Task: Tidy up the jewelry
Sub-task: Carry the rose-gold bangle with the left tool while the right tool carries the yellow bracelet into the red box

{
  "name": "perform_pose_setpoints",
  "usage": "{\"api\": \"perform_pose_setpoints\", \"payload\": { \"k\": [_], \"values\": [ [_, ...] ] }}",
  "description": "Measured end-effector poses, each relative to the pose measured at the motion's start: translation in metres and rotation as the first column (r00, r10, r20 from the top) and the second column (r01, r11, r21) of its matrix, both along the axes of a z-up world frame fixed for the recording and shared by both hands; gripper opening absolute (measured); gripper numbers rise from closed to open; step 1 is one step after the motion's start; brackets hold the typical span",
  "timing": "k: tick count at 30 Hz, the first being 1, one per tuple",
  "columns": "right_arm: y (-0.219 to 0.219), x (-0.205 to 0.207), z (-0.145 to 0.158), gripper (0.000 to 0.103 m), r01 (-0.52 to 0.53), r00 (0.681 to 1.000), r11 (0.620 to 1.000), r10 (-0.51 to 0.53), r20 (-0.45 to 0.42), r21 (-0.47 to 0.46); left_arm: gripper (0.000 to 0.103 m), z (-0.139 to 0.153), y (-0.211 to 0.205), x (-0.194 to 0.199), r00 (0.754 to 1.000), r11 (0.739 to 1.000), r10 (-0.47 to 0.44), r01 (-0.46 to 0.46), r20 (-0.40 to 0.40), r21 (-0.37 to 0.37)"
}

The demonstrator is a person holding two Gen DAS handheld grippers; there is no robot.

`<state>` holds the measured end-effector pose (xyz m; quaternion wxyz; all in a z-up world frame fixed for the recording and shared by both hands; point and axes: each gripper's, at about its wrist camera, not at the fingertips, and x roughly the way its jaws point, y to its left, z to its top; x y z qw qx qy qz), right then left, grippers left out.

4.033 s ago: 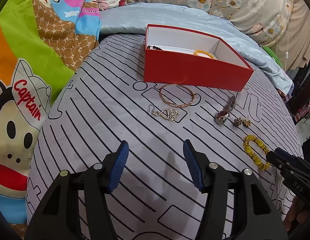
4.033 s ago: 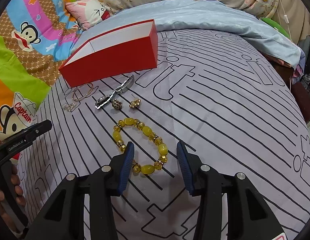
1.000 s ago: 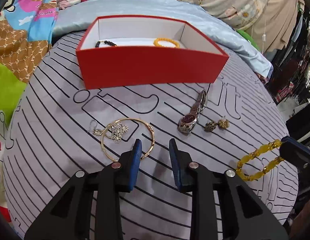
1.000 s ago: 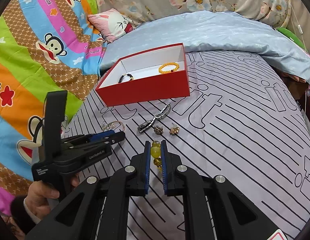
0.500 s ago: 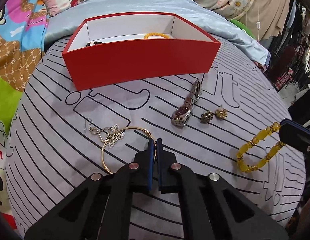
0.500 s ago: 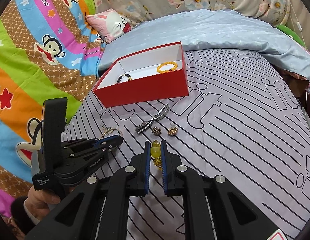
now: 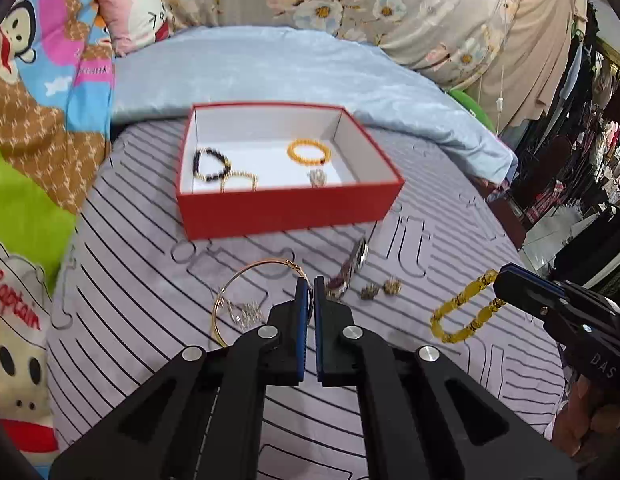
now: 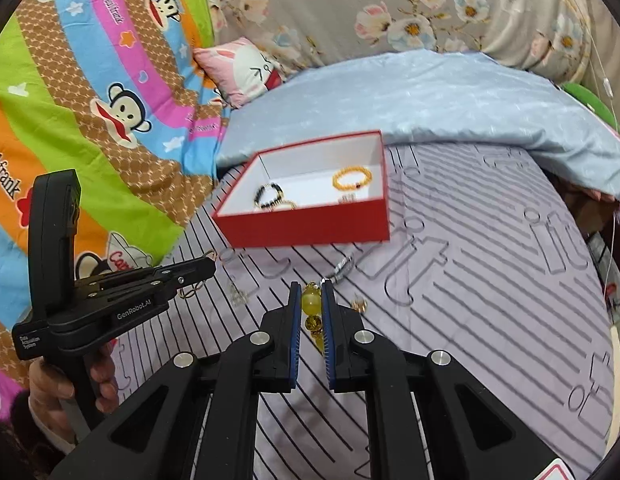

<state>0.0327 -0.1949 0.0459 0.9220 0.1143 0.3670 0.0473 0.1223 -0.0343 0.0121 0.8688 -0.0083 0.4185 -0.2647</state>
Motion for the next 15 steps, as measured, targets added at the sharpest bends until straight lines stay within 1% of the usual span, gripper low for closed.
{"api": "perform_pose_setpoints", "payload": {
  "k": [4, 7, 11, 15],
  "values": [
    [0.001, 0.018, 0.024, 0.009, -0.031, 0.998, 0.999, 0.032, 0.049, -0.019, 0.002, 0.024, 0.003, 0.016, 1.000, 1.000, 0.000, 0.001, 0.026, -0.028],
    [0.001, 0.038, 0.042, 0.009, -0.051, 0.995, 0.998, 0.053, 0.088, -0.028, 0.002, 0.041, 0.000, 0.037, 0.998, 0.999, 0.000, 0.003, 0.060, -0.037],
    [0.001, 0.073, 0.059, 0.009, -0.061, 0.990, 0.996, 0.068, 0.122, -0.058, 0.002, 0.053, -0.008, 0.069, 0.996, 1.000, 0.006, -0.003, 0.089, -0.031],
    [0.003, 0.111, 0.065, 0.009, -0.079, 0.988, 0.996, 0.085, 0.126, -0.050, 0.002, 0.056, -0.015, 0.106, 0.997, 0.998, 0.008, -0.003, 0.076, -0.061]
  ]
}}
